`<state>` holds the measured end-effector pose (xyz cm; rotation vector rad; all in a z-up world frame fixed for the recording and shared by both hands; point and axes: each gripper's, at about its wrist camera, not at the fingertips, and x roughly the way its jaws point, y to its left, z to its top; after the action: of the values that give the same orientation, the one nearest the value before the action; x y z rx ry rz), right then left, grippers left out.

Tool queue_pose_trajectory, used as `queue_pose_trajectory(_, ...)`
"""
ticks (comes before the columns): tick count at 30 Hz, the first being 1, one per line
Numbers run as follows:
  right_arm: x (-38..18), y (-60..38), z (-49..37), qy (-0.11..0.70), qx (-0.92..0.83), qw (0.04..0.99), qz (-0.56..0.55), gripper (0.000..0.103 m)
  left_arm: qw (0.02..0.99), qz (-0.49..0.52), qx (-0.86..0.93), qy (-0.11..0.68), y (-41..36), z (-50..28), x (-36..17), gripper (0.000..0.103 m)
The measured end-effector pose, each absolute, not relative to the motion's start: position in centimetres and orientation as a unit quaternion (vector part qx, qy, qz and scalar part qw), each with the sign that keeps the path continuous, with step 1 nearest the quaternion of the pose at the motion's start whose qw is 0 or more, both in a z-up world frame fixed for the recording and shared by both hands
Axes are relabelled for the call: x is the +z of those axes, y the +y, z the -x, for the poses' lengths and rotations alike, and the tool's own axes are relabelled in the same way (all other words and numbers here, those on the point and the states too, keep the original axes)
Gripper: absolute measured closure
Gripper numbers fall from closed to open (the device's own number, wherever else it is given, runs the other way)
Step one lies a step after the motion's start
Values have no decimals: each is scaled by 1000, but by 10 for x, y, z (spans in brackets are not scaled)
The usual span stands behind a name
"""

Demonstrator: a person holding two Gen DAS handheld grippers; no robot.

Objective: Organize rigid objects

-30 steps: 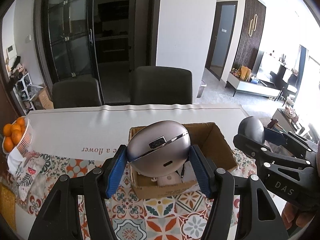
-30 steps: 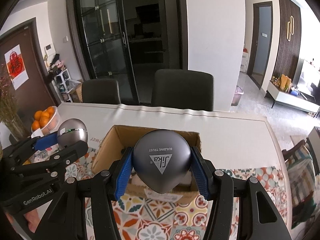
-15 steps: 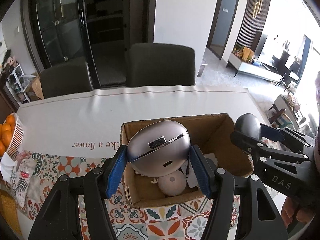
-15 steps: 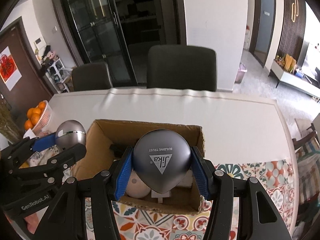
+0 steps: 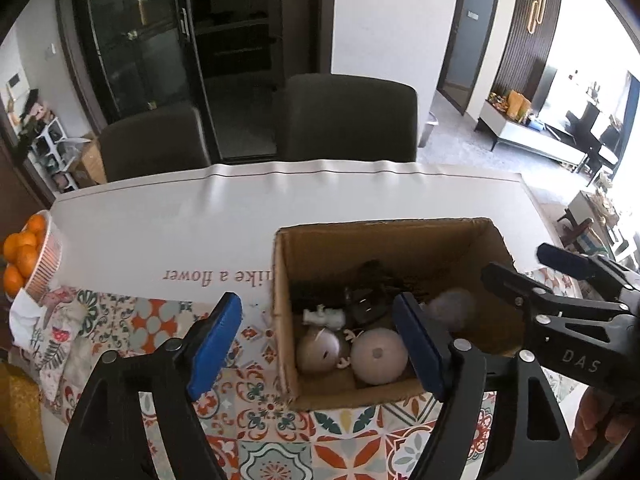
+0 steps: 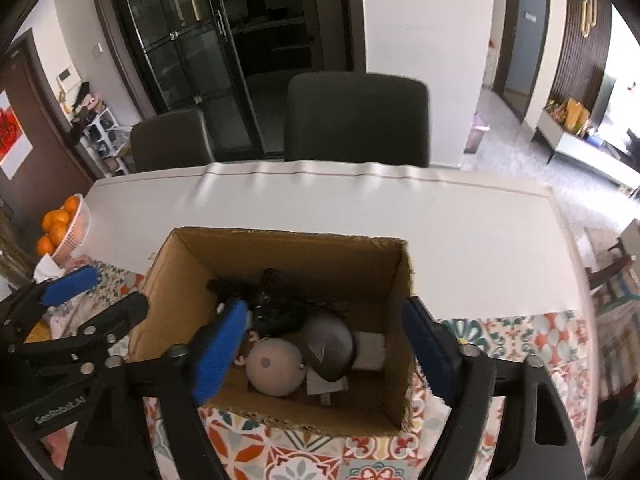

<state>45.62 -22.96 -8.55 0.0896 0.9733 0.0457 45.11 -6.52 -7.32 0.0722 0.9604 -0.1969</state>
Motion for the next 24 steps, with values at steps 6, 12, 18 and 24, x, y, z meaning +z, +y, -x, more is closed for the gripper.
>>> queue_pose_trajectory(6, -60, -224, -420, 442, -13, 897, -20, 20, 901, -27, -76, 426, -52, -417, -53, 12)
queue_pose_trajectory(12, -30, -223, -366, 410, -24, 912, -26, 16, 919, -15, -79, 385, -43, -368, -23, 2)
queue_pose_trajectory(18, -8, -220, -318, 379, -26, 925, -22, 10, 939, -26, -72, 334, -41, -318, 6, 0)
queue_pose_trajectory(24, 7, -216, -275, 356, -41, 933, -14, 8, 948, -34, -71, 310, -36, -276, 20, 0)
